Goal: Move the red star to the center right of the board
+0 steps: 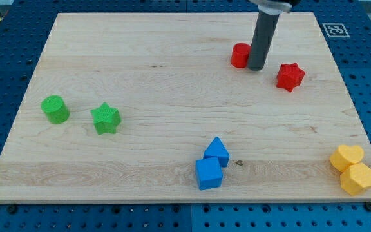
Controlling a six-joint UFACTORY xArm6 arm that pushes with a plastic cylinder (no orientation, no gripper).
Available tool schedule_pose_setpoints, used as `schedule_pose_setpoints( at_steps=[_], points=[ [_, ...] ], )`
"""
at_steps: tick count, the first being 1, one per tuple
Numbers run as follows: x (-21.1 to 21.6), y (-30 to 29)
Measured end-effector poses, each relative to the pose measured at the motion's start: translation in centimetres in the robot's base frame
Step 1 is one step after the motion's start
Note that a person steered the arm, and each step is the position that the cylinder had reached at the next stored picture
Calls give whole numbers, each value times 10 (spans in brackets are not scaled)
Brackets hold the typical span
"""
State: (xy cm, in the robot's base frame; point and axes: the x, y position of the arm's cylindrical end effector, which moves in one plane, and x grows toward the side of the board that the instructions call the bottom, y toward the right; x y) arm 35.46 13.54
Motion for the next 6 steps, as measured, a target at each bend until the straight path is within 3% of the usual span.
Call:
schedule_pose_setpoints(
  at_steps=[2,6],
  points=[
    [-5,34],
    [30,83]
  ],
)
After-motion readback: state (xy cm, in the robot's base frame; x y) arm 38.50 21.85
